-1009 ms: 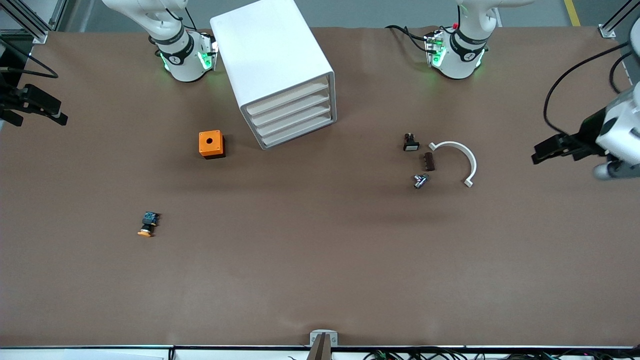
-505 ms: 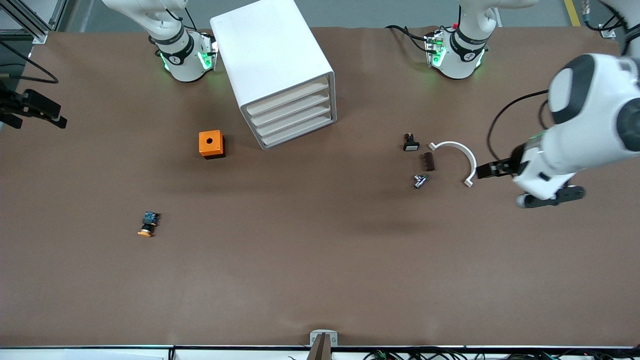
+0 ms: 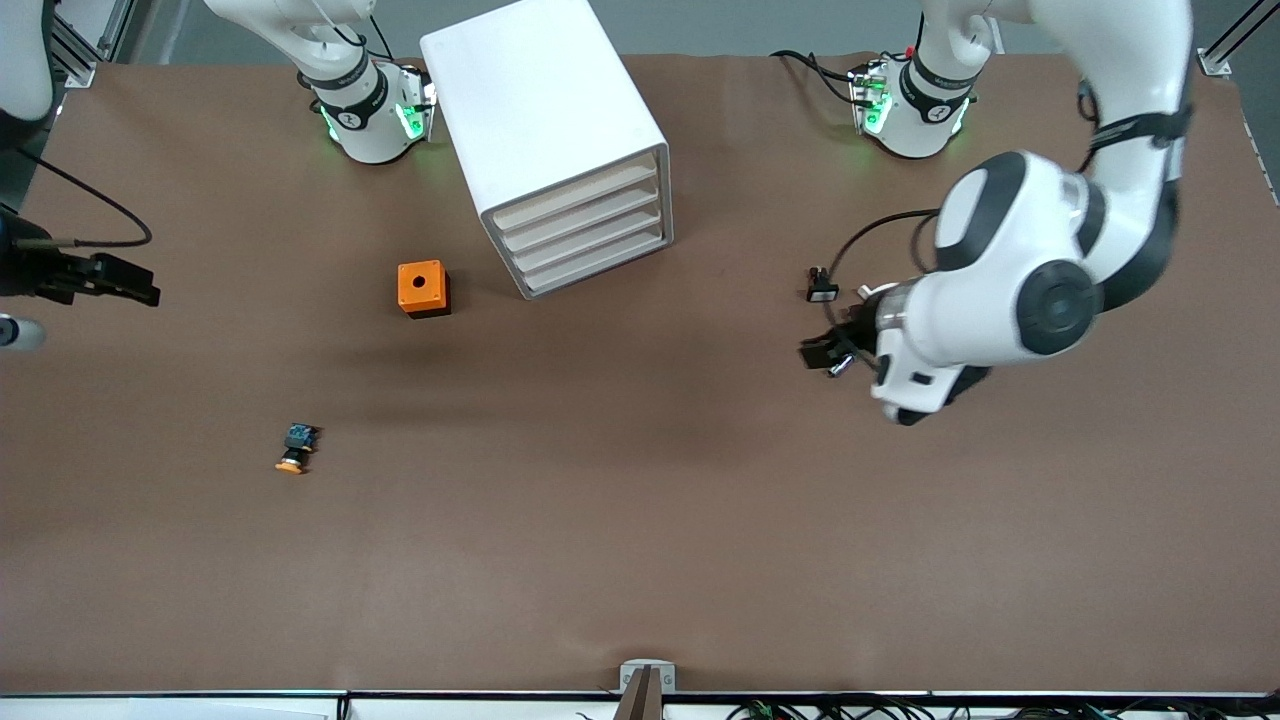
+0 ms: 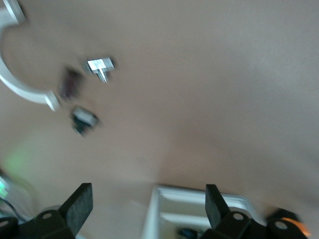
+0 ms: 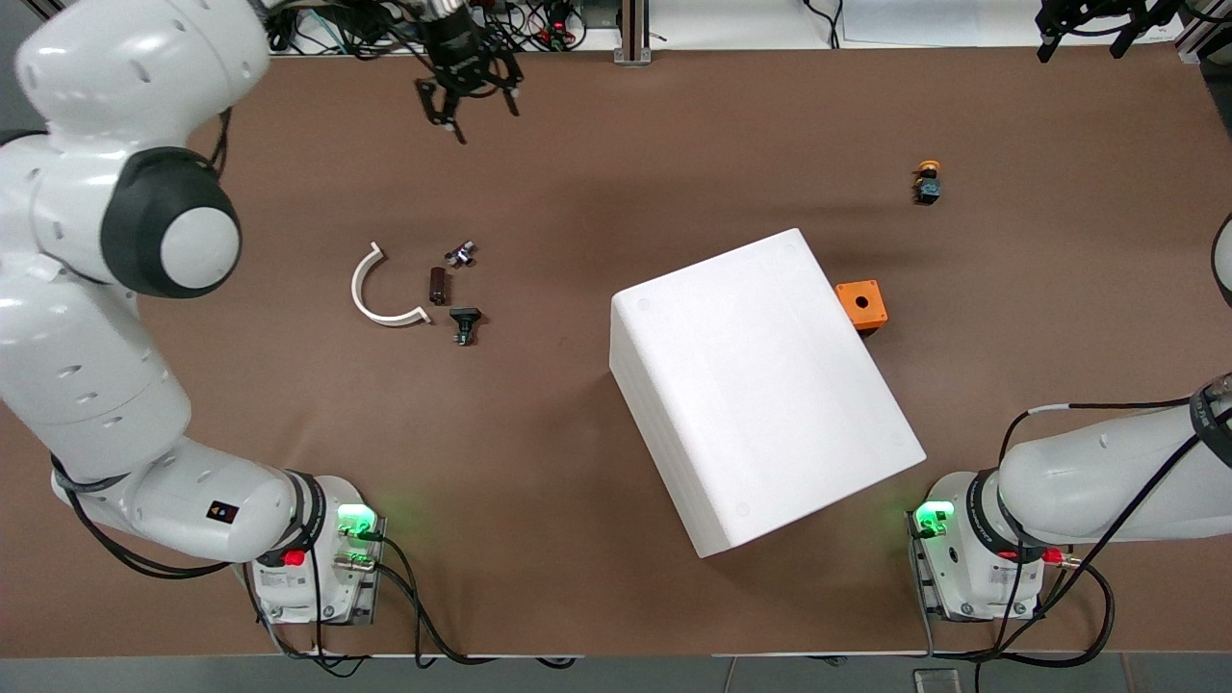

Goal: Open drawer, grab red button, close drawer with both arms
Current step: 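Move the left gripper toward the white cabinet's drawer handle, then grasp the drawer handle with the left gripper while the right gripper approaches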

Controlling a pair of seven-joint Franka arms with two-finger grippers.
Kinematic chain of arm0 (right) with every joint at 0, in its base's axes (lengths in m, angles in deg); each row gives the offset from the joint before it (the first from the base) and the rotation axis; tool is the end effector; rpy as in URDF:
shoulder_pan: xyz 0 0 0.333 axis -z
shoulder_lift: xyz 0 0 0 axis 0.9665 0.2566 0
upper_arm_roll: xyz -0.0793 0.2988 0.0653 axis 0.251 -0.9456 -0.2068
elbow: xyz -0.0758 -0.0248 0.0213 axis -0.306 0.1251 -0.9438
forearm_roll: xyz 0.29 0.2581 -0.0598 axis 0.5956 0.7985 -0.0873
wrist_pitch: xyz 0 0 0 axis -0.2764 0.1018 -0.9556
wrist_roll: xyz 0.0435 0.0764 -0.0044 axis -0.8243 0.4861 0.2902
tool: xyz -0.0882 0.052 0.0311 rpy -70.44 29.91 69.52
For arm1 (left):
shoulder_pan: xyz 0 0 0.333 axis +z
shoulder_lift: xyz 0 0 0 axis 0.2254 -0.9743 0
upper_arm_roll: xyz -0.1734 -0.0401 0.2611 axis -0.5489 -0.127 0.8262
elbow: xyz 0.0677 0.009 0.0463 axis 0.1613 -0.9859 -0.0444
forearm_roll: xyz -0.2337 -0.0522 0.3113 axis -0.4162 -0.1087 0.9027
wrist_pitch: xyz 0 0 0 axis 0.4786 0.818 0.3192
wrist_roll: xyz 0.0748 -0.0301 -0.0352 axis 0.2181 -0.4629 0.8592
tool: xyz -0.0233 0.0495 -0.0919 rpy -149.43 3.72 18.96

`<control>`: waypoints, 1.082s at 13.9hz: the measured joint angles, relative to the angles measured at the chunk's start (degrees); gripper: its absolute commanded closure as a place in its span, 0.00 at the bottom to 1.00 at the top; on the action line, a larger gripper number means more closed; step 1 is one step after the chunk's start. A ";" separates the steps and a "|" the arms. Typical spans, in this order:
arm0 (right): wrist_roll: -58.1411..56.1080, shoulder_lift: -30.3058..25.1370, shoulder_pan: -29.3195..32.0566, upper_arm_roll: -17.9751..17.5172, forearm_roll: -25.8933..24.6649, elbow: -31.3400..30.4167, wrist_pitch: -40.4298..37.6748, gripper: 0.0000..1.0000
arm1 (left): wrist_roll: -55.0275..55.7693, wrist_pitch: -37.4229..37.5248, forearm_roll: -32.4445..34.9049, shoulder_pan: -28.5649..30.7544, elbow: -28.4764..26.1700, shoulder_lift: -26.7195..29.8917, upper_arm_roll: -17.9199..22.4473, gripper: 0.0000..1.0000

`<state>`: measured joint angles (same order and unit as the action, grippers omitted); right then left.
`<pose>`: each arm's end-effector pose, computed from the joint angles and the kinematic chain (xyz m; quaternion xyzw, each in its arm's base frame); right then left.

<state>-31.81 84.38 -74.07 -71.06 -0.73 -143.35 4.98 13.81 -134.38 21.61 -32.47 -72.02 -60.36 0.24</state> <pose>0.5769 -0.0514 0.5643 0.9971 -0.0105 -0.0718 0.0246 0.5959 -0.2925 0.4294 0.9207 0.3148 -0.2229 0.0597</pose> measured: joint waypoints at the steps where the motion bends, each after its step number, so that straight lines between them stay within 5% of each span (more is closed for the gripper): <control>1: 0.00 0.19 0.00 0.00 -0.05 0.21 0.00 0.00 | 4.26 0.06 -2.92 -1.01 1.04 -1.98 -0.02 0.01; 6: 3.96 0.16 -0.06 -0.20 0.03 0.89 -0.15 0.00 | 29.73 0.41 -16.51 -2.08 3.37 -9.34 -0.20 0.01; 10: 16.00 0.16 -3.03 -1.01 0.95 0.90 -1.32 0.00 | 53.19 1.14 -25.16 -3.25 5.23 -14.96 -0.63 0.01; 15: 34.07 0.17 -10.19 -1.29 4.08 0.87 -2.19 0.00 | 68.16 4.53 -30.55 -3.30 5.60 -22.36 -3.35 0.01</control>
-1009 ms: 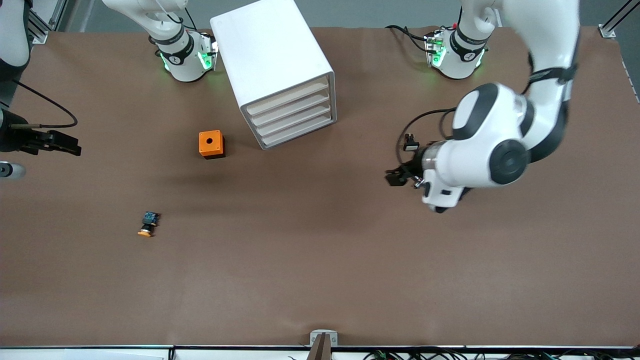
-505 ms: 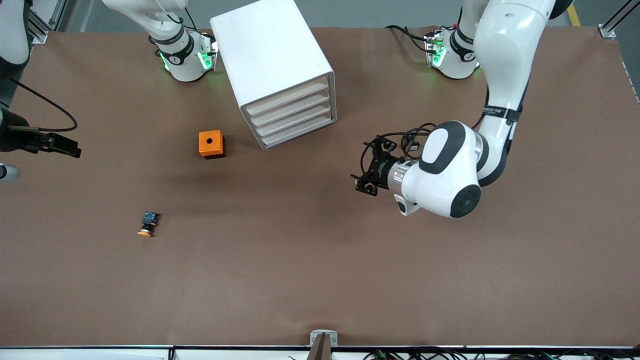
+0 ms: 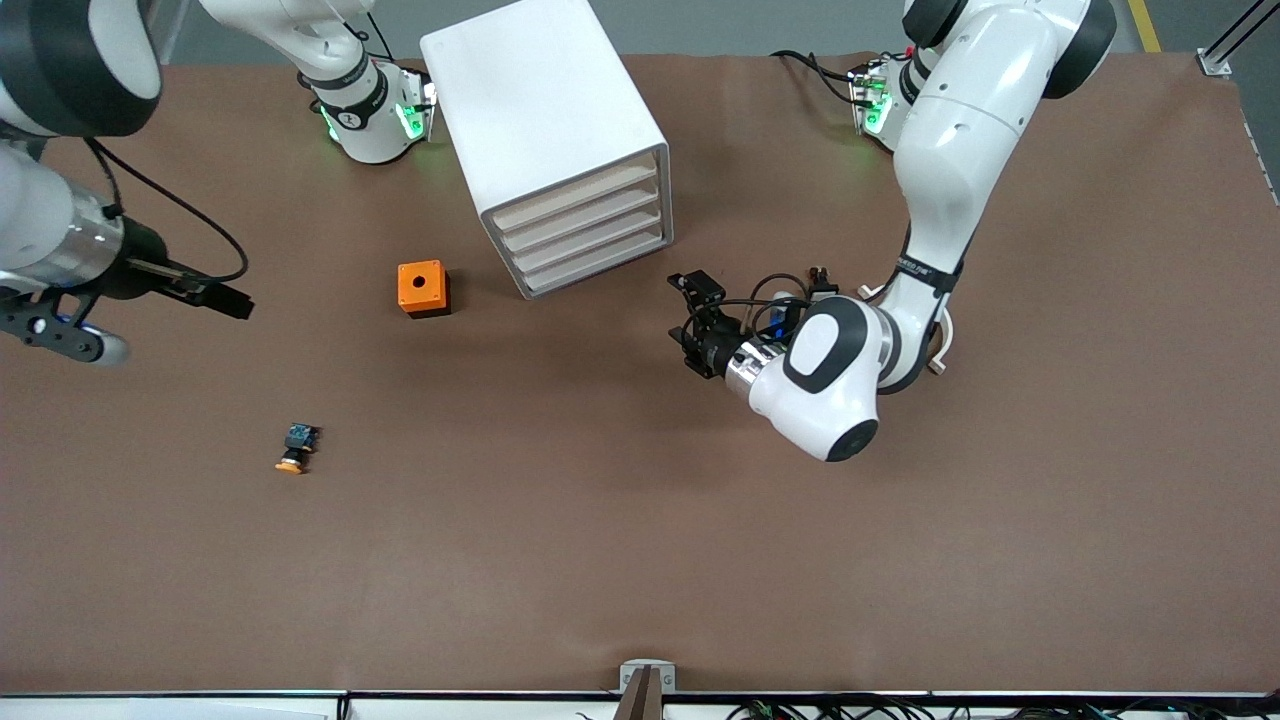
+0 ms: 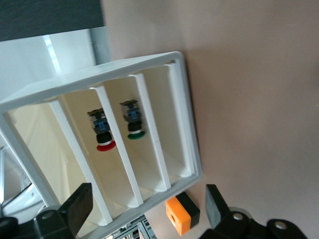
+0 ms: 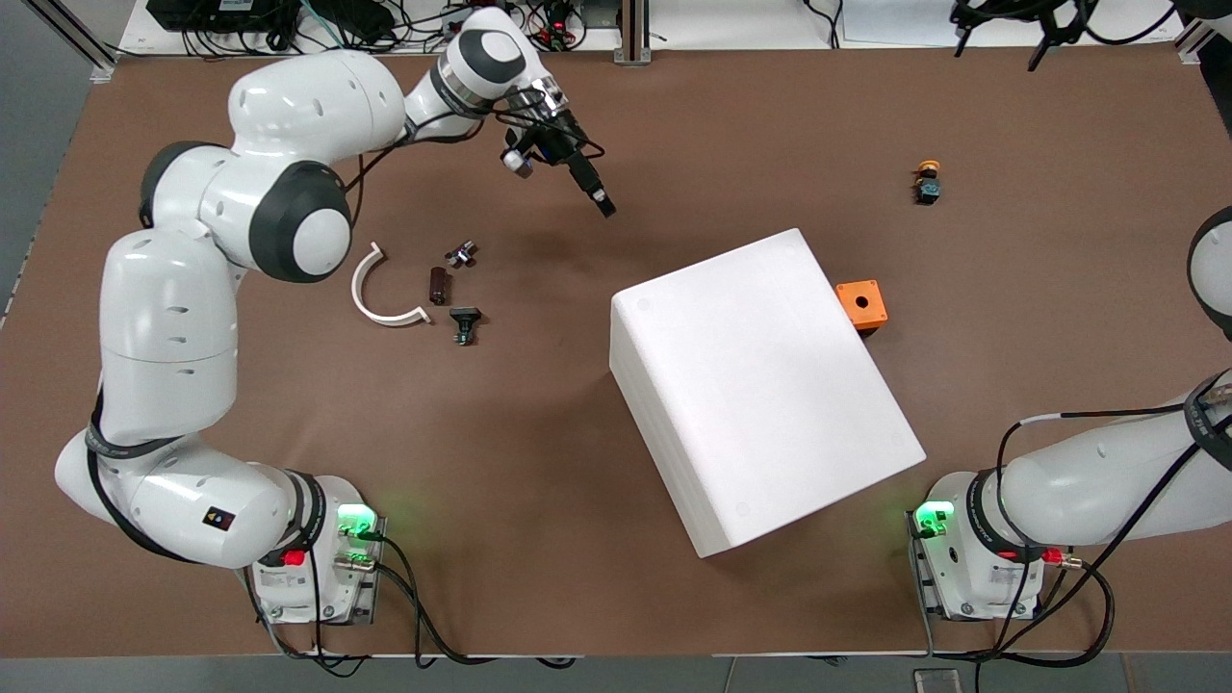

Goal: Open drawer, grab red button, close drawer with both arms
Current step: 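Grasp the drawer handle with the left gripper while the right gripper approaches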

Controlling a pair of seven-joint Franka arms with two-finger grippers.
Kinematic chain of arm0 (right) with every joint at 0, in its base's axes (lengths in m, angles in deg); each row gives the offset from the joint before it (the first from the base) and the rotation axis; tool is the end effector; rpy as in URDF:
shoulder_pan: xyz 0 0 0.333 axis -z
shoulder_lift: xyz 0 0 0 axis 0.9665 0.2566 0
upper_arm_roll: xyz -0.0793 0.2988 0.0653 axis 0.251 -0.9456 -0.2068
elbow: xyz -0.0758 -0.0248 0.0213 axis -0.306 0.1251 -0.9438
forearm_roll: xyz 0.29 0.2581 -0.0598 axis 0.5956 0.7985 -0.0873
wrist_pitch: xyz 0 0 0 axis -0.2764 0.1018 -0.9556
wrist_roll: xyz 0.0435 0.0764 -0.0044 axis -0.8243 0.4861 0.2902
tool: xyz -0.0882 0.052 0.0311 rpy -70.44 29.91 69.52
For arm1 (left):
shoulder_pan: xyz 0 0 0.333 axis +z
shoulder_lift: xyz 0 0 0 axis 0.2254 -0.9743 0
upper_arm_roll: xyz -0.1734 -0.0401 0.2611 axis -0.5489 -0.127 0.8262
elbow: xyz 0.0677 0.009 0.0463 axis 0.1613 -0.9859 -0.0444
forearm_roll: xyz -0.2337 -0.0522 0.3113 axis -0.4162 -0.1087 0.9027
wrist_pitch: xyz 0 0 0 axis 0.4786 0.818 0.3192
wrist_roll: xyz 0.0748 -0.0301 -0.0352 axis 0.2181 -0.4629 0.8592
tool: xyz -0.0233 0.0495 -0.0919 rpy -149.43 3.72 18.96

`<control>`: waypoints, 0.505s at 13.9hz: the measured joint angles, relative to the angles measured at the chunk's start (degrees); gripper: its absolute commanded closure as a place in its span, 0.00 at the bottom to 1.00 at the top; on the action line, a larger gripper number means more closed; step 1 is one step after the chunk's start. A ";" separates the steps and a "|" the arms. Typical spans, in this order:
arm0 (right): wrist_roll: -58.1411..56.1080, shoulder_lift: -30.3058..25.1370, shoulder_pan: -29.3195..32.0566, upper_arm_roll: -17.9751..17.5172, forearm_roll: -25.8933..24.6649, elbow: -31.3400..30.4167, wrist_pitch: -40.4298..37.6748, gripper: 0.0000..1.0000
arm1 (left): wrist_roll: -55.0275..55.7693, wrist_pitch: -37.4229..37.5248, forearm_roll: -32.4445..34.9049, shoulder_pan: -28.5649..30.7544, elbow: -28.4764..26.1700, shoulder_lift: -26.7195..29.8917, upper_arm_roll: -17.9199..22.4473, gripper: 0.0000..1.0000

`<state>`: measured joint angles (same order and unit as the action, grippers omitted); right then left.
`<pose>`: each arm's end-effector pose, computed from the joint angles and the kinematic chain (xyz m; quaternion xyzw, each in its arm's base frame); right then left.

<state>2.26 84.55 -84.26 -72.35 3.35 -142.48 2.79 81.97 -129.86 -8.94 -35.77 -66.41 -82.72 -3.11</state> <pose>0.5720 0.0714 0.5666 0.9750 -0.2062 -0.0809 0.0198 0.5628 -0.4050 0.2446 -0.4721 -0.6976 0.5095 0.1757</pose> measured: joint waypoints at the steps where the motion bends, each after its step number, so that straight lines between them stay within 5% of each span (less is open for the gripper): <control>1: 3.32 0.01 -1.85 -0.04 0.07 -0.10 -0.25 0.00 | 1.66 1.03 -0.29 0.00 0.01 -0.94 -0.72 0.01; 3: 10.03 0.02 -6.10 -0.14 0.24 -0.84 -0.37 0.00 | 4.55 3.14 -0.37 -0.10 -0.03 -2.41 -2.35 0.06; 5: 17.48 0.11 -10.14 -0.21 0.94 -1.46 0.62 0.00 | 5.73 5.63 -0.37 -1.05 -0.26 -3.49 -3.02 0.30; 7: 22.42 0.16 -12.74 -0.25 1.50 -1.53 2.05 0.00 | 5.88 7.47 -0.37 -2.53 -0.63 -4.49 -3.05 0.44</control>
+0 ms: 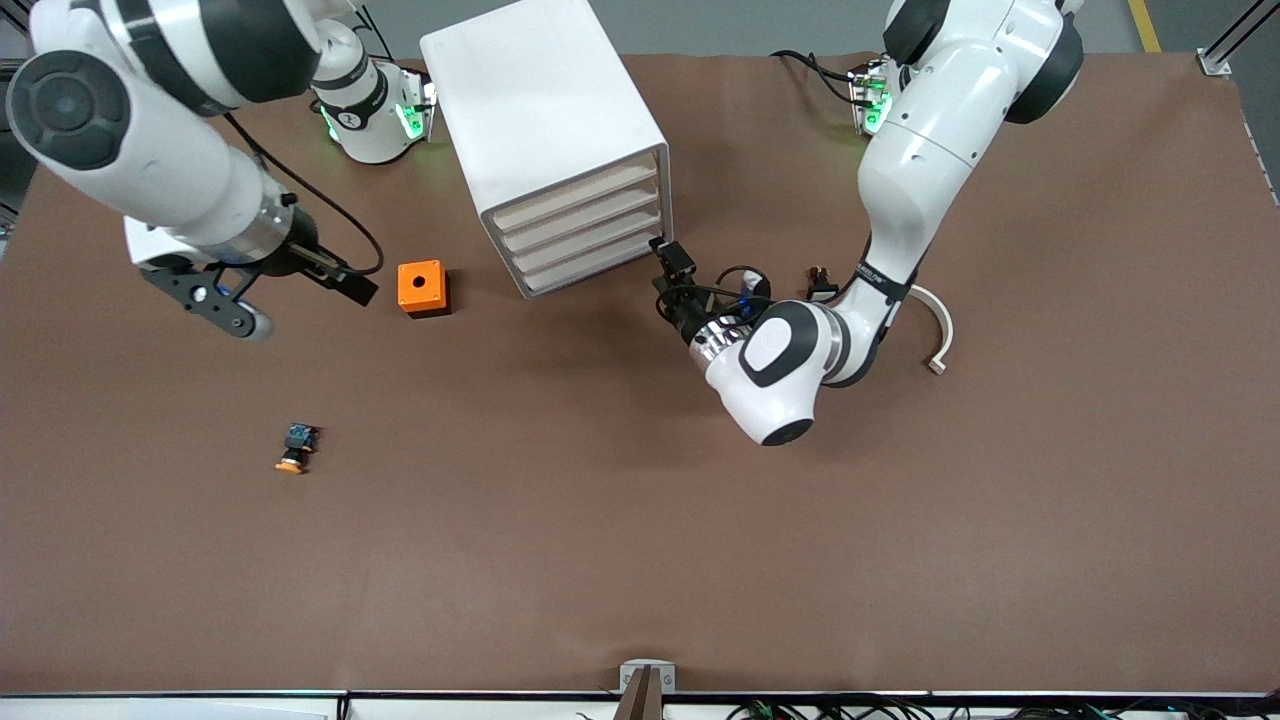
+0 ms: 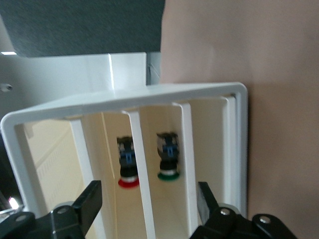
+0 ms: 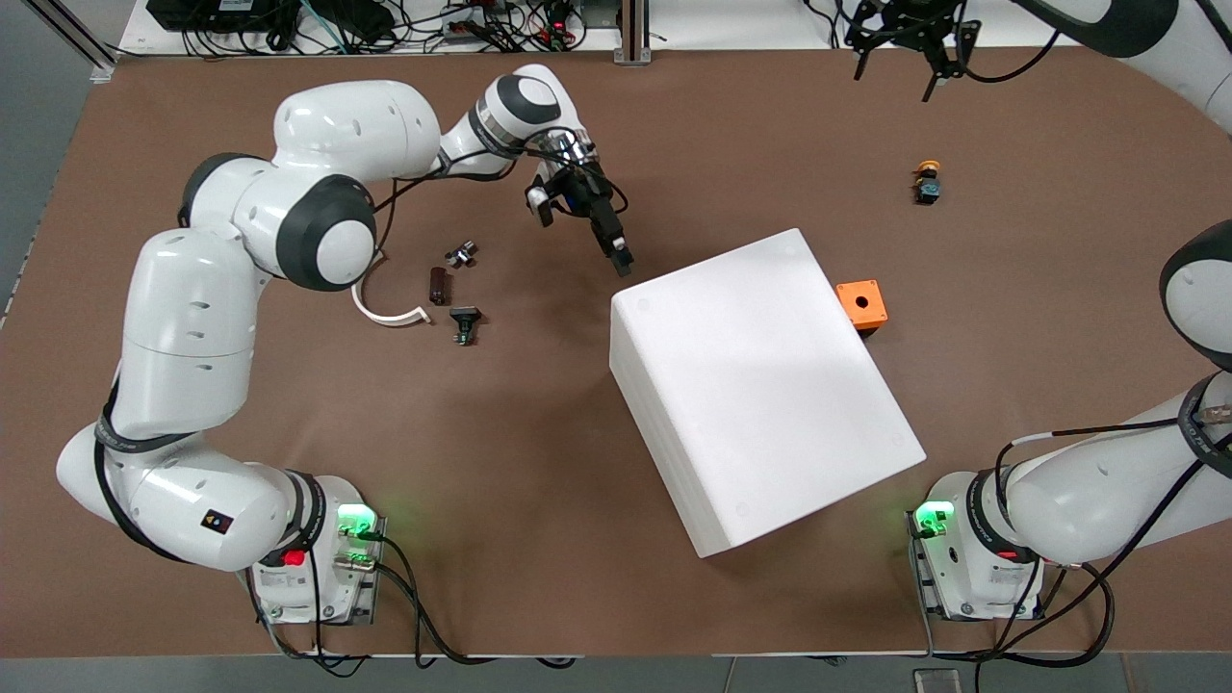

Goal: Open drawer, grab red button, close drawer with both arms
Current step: 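Grasp the drawer handle with the left gripper while the right gripper approaches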

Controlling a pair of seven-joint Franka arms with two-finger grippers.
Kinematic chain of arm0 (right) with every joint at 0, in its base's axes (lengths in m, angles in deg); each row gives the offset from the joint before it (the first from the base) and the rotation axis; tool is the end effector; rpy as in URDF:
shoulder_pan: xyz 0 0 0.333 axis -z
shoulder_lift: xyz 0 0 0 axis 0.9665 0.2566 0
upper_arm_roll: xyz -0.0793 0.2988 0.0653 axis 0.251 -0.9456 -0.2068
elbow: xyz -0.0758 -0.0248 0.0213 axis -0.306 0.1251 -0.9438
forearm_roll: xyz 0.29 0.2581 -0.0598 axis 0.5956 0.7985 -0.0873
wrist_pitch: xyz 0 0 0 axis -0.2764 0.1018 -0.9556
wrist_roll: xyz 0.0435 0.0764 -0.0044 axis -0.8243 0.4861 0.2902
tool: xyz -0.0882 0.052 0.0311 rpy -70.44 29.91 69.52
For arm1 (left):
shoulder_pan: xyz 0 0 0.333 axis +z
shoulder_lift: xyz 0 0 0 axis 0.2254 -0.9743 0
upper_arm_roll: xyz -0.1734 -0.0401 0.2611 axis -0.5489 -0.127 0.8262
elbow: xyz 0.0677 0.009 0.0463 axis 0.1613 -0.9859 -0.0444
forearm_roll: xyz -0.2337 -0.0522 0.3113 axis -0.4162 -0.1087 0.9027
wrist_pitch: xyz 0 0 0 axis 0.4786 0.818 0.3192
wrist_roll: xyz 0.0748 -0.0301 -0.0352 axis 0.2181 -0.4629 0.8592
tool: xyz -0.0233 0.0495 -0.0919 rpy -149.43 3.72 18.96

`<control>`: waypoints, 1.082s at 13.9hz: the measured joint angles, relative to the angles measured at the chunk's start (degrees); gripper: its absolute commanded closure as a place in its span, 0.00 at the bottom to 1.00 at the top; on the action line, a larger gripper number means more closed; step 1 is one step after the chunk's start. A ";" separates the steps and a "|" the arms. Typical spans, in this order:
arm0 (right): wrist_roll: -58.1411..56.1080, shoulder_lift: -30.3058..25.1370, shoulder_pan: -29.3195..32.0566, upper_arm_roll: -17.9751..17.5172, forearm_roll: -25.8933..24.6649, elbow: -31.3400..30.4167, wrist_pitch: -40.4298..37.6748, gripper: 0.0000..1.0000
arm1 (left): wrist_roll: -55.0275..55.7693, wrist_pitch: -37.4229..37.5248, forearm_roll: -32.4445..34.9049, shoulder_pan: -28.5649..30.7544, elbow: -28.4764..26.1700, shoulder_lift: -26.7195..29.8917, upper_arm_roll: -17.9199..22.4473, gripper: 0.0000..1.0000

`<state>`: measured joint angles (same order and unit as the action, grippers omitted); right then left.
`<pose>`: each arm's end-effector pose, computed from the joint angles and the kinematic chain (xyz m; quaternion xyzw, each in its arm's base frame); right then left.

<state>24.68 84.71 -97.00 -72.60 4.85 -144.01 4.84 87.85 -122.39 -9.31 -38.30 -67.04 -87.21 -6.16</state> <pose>0.5432 0.2017 0.5553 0.9546 -0.2864 -0.0764 0.0309 0.5000 -0.4448 0.2012 -0.4465 -0.6542 0.5282 0.3061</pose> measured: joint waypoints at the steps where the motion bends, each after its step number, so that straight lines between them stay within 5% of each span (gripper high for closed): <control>1: 1.85 0.03 -0.95 0.00 0.15 -0.02 0.35 0.00 | 0.00 0.34 0.00 -0.54 -0.28 -0.29 -0.01 0.47; 3: 5.50 0.24 -2.88 0.01 0.42 -0.18 1.15 0.00 | 0.00 0.98 0.00 -1.08 -0.89 -0.54 -0.08 0.54; 15: 14.78 2.27 -8.70 0.02 0.46 -0.55 4.87 0.00 | -0.46 4.20 -1.32 -4.07 -1.87 -1.29 -1.39 0.57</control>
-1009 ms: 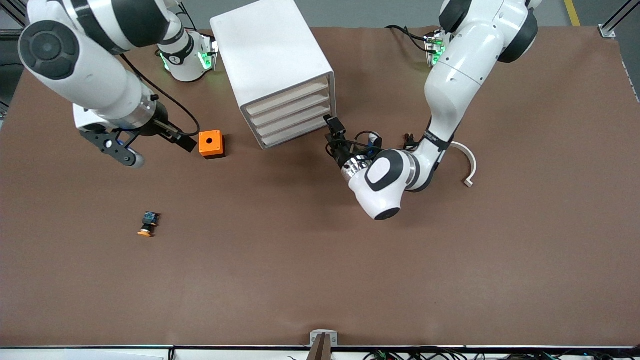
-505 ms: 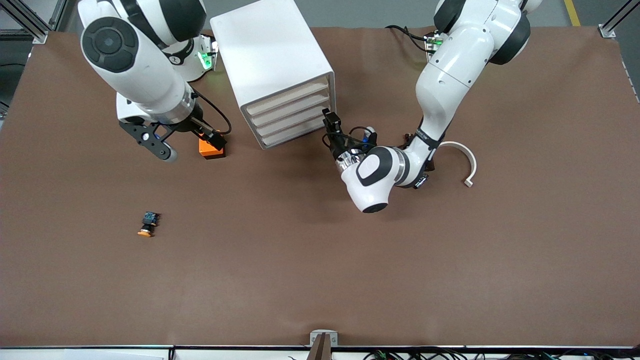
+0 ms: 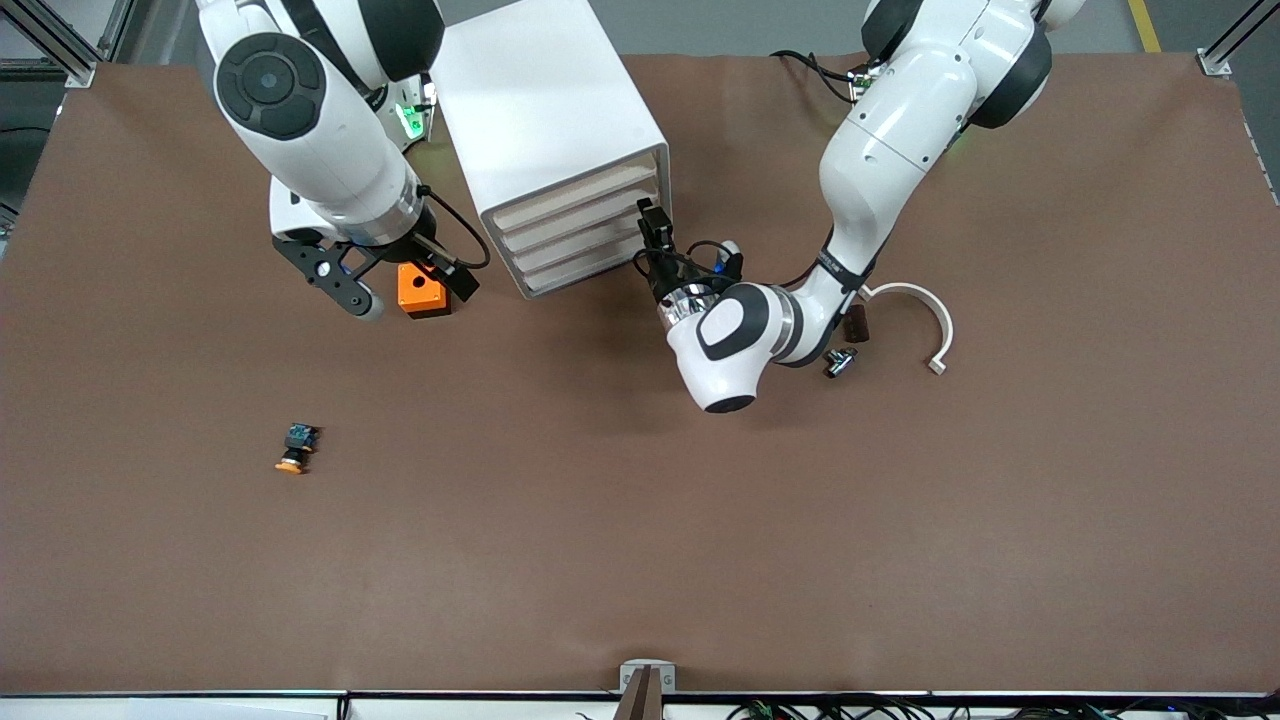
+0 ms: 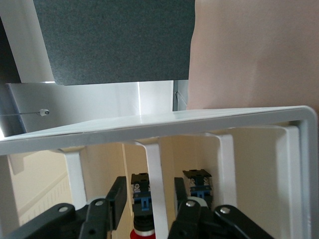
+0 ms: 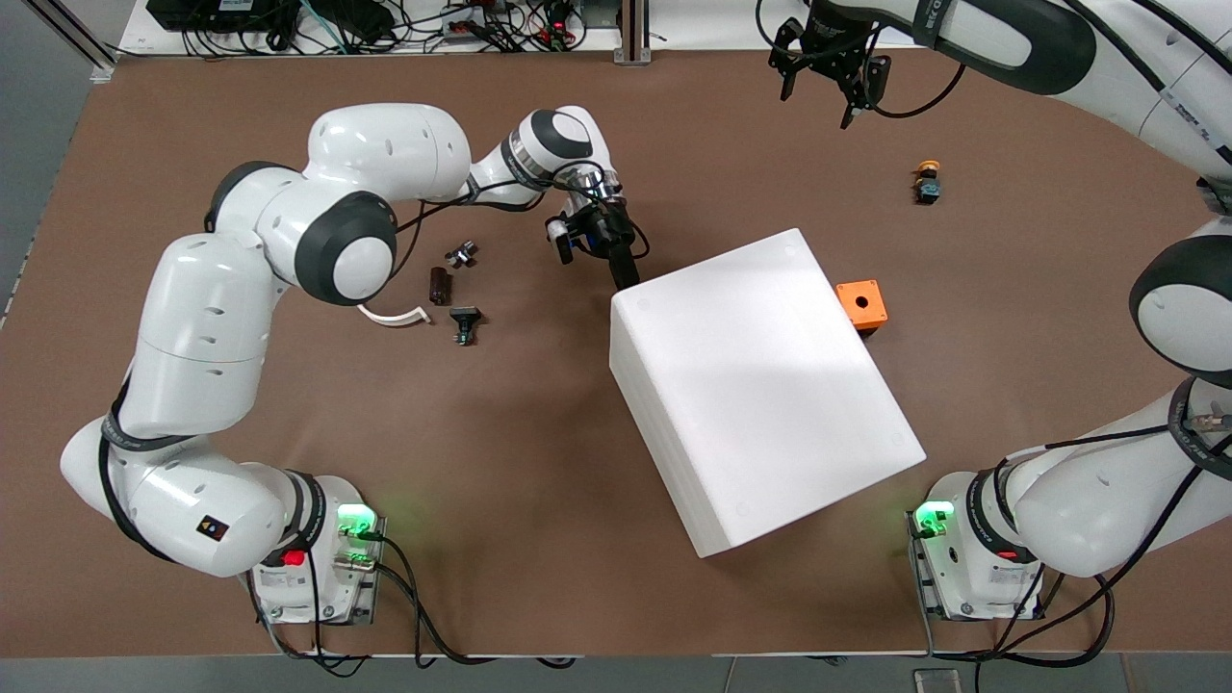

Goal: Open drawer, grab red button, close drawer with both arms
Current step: 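Grasp the drawer handle with the left gripper while the right gripper approaches, then pull the drawer open with the left gripper while the right gripper reaches in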

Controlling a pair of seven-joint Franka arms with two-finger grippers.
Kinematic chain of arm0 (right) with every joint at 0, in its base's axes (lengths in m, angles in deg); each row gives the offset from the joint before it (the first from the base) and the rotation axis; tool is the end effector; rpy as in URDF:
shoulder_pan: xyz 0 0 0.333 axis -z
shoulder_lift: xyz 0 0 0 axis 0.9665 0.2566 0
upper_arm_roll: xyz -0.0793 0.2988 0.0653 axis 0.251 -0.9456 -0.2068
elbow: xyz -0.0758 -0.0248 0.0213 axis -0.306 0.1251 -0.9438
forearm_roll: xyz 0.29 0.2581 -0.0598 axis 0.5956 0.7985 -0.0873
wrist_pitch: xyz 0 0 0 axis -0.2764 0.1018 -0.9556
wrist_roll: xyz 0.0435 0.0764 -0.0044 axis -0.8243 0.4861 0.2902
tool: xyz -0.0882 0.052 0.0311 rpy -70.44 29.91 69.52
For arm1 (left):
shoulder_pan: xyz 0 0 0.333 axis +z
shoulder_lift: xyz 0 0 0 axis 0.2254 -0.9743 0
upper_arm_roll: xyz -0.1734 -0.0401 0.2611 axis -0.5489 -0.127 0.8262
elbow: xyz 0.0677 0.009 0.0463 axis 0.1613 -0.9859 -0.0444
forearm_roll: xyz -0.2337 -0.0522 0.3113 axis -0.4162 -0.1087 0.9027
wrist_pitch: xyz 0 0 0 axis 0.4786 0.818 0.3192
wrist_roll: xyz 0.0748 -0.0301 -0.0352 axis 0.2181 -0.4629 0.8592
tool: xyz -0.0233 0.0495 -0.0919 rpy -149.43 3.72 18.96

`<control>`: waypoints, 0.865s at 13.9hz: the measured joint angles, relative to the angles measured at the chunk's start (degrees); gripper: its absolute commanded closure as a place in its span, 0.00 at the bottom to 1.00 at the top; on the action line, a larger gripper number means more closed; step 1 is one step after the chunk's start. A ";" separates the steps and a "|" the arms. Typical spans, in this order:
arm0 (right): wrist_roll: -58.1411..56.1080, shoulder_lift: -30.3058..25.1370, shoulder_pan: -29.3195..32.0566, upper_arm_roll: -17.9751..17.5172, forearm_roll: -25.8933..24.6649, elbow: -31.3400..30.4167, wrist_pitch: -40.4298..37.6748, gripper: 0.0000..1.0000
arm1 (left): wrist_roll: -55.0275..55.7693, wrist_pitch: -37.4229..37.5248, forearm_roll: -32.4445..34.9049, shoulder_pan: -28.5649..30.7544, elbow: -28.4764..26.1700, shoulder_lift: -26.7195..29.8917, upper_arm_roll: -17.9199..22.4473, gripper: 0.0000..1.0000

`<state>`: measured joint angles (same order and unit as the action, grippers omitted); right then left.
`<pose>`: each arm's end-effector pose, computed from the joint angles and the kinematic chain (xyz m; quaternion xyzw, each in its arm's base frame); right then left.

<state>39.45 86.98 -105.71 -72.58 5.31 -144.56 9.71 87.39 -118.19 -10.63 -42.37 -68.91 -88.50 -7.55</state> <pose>0.5215 0.2906 0.5337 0.9385 -0.3388 -0.0589 0.0304 0.4391 -0.4819 0.1858 -0.4589 -0.6002 0.5388 0.3727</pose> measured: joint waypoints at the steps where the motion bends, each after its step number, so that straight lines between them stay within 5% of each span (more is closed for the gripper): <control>1: 0.14 0.05 -0.08 0.00 0.00 0.00 0.04 0.00 | -0.06 0.01 -0.08 -0.74 -0.15 -0.02 -0.02 0.60; 7: 2.81 0.69 -1.22 0.00 0.03 -0.01 0.97 0.00 | -0.90 0.00 -0.20 -3.25 -0.41 -0.86 -0.02 0.87; 12: 6.42 1.60 -2.81 0.01 0.08 -0.05 3.01 0.00 | -0.56 0.06 -0.52 -3.17 -0.40 -1.20 0.02 0.93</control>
<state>45.87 88.58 -108.52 -72.57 5.39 -144.61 12.72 86.83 -118.13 -11.15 -45.54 -69.31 -89.70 -7.53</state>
